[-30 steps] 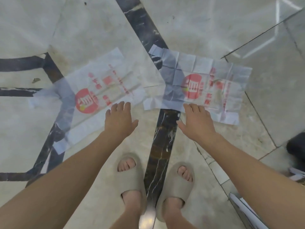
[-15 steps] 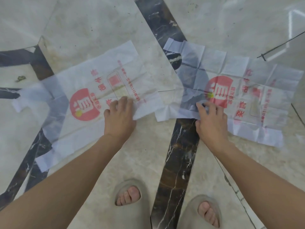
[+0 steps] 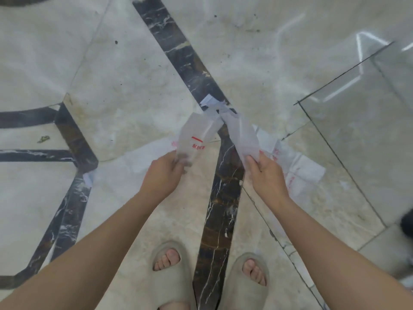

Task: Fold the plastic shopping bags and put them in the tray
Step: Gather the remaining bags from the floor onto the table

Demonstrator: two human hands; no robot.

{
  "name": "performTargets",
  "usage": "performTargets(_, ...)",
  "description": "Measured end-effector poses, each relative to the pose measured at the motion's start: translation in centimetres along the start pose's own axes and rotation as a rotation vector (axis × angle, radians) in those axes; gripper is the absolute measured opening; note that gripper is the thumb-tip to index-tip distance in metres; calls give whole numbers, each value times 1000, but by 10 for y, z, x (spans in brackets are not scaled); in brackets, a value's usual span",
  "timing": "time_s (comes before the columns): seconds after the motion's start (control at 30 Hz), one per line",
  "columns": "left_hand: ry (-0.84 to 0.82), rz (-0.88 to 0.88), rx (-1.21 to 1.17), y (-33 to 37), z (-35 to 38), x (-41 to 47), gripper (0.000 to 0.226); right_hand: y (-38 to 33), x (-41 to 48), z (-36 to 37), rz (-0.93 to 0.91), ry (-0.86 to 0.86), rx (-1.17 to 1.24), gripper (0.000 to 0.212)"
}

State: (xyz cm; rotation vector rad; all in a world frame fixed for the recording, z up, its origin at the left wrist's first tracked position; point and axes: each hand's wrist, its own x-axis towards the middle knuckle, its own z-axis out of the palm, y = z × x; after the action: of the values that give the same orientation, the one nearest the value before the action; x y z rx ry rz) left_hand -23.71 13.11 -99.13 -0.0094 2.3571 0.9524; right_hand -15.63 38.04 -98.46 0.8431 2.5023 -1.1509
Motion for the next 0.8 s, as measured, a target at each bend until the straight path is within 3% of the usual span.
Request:
performTargets(0.13, -17, 6, -202, 78, -39, -41, 18, -48, -38, -56, 27, 34, 182, 26)
performTargets(0.6, 10, 118, -238, 370, -231, -248, 12, -240, -222, -315, 31, 143, 511, 29)
performTargets(0.8, -37, 266, -322, 465, -292, -347, 11, -310, -319, -409, -27, 267, 590, 29)
